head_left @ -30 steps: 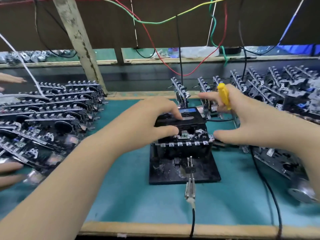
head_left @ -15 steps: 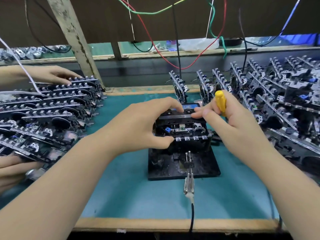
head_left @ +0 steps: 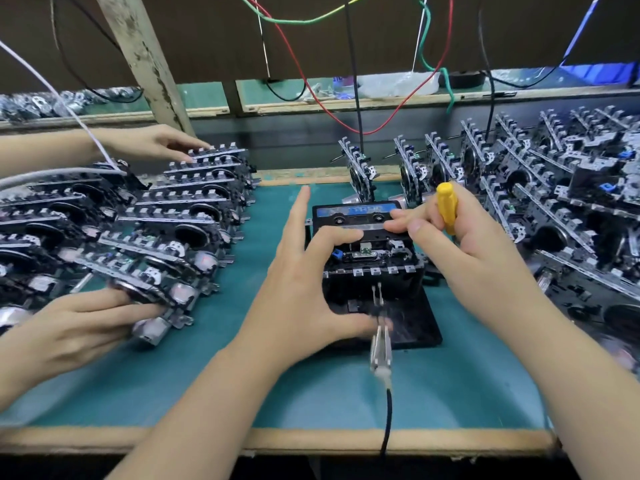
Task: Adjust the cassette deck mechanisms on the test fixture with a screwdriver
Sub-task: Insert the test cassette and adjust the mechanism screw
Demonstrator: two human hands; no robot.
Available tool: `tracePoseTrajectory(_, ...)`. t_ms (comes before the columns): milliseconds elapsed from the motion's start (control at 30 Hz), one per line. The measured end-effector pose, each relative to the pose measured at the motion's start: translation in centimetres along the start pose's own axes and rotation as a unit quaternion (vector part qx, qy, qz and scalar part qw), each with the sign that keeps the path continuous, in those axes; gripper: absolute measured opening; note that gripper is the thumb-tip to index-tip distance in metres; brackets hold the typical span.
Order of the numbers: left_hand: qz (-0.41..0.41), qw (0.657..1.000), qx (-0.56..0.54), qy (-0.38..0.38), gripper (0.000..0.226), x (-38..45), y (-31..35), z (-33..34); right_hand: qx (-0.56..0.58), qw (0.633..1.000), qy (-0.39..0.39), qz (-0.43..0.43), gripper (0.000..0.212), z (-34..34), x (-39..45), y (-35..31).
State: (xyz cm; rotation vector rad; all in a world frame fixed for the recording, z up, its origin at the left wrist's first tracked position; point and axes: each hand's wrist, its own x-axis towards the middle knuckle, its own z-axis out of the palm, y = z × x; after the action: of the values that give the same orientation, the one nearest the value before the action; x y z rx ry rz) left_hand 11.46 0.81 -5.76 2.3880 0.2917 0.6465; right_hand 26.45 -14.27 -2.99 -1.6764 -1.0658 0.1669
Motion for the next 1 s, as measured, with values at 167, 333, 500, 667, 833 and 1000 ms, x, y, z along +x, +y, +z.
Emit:
tracePoseTrajectory(167,-0.039,0.995,-0.049,0.078,0.063,0.3,-0.5,2.0,0.017,1.0,0.007,-0.002,0.023,0.0,0.0,0.5)
tracePoseTrajectory(333,-0.01,0.992,-0.071,0.107,0.055,0.4,-0.3,2.1,0.029,0.999,0.013,0.016,0.015,0.3,-0.3,0.5)
tracePoseTrajectory(500,0.006,0.989,-0.077,0.127,0.057,0.7,-1.3,2.7,0.029,0.998,0.024,0.042,0.013,0.4,-0.8,0.4)
tracePoseTrajectory(667,0.014,0.984,-0.088,0.155,0.061,1.1,-2.0,3.0,0.04,0.999,-0.001,0.035,0.008,0.3,-1.5,1.0)
tracePoseTrajectory(833,-0.161,0.933,-0.316,0.061,0.101,3.5,-2.1,1.8,0.015,0.997,-0.055,0.058,0.016,-0.4,-1.0,0.2)
tracePoseTrajectory(1000,-0.265,0.864,-0.41,0.121,0.116,5.7,-1.4,1.8,-0.079,0.993,-0.068,0.05,0.023,-0.8,-1.0,-1.7)
